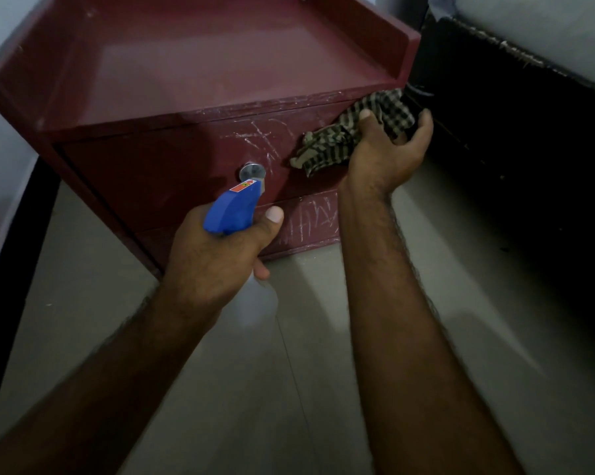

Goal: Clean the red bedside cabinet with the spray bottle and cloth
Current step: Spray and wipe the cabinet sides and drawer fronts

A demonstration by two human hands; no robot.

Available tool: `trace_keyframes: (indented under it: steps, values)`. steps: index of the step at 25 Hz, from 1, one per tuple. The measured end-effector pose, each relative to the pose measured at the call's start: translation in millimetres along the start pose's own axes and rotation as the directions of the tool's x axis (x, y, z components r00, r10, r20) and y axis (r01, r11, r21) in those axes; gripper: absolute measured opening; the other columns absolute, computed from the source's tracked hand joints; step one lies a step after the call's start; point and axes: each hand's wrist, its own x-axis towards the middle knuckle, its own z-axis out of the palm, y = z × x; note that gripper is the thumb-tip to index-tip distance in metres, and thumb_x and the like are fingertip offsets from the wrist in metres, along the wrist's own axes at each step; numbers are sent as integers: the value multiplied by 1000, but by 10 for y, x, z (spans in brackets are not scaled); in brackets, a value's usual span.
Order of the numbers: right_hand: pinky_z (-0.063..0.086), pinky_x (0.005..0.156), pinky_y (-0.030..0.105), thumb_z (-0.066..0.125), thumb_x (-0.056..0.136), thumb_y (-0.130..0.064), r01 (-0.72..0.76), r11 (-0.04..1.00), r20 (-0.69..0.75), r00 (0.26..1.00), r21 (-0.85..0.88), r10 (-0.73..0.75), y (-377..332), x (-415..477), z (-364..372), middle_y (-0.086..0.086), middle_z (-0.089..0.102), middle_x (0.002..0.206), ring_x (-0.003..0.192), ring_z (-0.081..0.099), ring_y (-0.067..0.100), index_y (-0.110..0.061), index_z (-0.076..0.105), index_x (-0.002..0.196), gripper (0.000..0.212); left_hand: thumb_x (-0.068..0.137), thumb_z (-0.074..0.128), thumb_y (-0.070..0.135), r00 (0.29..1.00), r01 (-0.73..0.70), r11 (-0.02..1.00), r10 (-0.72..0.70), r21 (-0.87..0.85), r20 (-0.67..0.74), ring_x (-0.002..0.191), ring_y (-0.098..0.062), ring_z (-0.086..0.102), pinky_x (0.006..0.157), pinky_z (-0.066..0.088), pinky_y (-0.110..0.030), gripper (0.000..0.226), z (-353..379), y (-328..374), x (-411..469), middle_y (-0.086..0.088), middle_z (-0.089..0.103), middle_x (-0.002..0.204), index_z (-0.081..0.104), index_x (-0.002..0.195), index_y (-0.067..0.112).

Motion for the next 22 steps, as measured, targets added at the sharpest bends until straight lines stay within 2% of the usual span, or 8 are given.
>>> trace_keyframes:
  steps: [4,7,9,12,16,18,20,22]
  values:
    - [58,103,38,88,78,-6,35,999,79,996,-13,-34,-18,-82,-56,-9,62,122,122,65,15,-15,50,152,83,87,70,47,1000,6,1000,-6,-6,7,58,-24,70,77,48,-30,12,4,-4,-5,-8,64,57,62,86,39]
    - [56,103,30,87,79,-2,69,998,18,997,-4,-69,2,-84,-90,-4,64,127,115,65,9,-11,52,150,80,87,71,47,1000,11,1000,-11,6,-1,56,-21,69,80,51,-35,19,18,-12,10,-6,64,56,67,92,28]
    - [55,101,23,86,79,0,116,993,-5,993,-1,-116,-15,-82,-60,-7,65,124,103,65,-3,-8,53,148,77,87,70,47,1000,12,1000,-12,3,6,59,-24,70,79,51,-35,17,20,-14,21,-7,65,60,64,88,32]
    - [58,99,27,86,77,-1,204,977,91,976,-55,-199,-32,-144,11,1,71,123,105,70,7,-8,56,146,75,87,69,49,1000,21,1000,-21,9,18,64,-27,72,74,43,-27,20,0,-28,20,-14,66,63,61,92,31]
    - [57,92,16,86,77,-2,251,956,226,950,-148,-215,47,-290,10,6,70,130,115,69,14,-8,57,144,73,87,69,49,1000,20,1000,-20,14,14,61,-23,71,75,44,-28,20,-2,-42,24,-13,67,63,64,93,30]
    - [58,92,19,86,76,-2,234,962,178,962,-143,-207,54,-208,-22,0,72,124,110,70,10,-10,60,142,71,86,70,48,1000,4,1000,-4,9,4,58,-24,70,78,49,-33,27,0,-51,25,-14,66,64,66,96,24]
    - [59,95,26,86,75,-3,239,959,126,967,-150,-222,44,-110,-33,-6,73,116,104,71,5,-12,62,140,70,87,70,48,1000,-1,1000,0,6,7,58,-25,70,79,52,-35,17,-8,-43,13,-15,65,66,63,90,33]
    - [57,94,19,86,75,-3,263,950,168,957,-170,-234,51,-155,-10,-6,72,118,103,70,4,-12,62,140,70,87,69,48,1000,5,1000,-5,17,13,61,-25,71,74,48,-30,14,-20,-30,1,-16,68,68,59,85,40]
